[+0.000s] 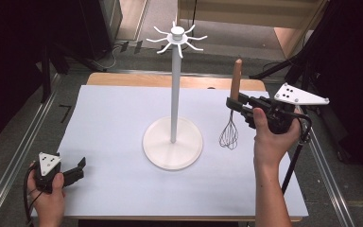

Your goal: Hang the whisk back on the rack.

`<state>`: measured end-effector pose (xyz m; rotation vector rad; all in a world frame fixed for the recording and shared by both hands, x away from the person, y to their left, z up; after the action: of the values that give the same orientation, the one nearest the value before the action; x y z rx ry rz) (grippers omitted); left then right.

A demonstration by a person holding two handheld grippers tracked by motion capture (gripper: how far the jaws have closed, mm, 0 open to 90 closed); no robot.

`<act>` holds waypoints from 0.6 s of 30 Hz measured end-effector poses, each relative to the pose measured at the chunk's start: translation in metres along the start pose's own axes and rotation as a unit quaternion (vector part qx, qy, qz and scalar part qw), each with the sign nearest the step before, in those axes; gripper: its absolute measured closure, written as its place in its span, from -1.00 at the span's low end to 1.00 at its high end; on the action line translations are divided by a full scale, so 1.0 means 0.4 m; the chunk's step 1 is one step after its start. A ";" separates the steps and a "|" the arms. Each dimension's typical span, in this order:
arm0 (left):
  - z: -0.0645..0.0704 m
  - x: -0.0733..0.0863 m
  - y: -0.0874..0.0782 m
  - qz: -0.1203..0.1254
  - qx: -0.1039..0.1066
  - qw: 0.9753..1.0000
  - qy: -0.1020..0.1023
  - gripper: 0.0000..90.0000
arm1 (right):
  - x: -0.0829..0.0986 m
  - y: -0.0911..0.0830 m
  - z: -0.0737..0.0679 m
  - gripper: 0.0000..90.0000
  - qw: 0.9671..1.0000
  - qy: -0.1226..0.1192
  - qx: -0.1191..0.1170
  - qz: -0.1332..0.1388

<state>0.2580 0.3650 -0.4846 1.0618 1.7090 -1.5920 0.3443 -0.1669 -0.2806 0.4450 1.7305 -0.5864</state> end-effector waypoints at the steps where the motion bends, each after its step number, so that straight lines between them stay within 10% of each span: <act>1: 0.000 0.000 0.000 -0.001 -0.001 1.000 0.001 -0.70 | -0.004 0.003 -0.003 0.56 1.000 0.000 -0.001 0.003; 18: 0.001 0.000 -0.001 0.001 -0.002 1.000 0.003 -0.70 | -0.050 0.027 -0.038 0.56 0.999 -0.015 -0.004 0.028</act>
<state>0.2577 0.3645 -0.4845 1.0670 1.7141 -1.5840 0.3432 -0.1488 -0.2600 0.4740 1.6865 -0.5430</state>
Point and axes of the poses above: each handheld gripper's, and its own axes: y roughly forward along the jaws, x roughly out of its underside, z roughly to its right, the point moved 4 cm from there along y, roughly forward along the jaws, and after that the axes turned 3 degrees about y, right-handed, at the moved point
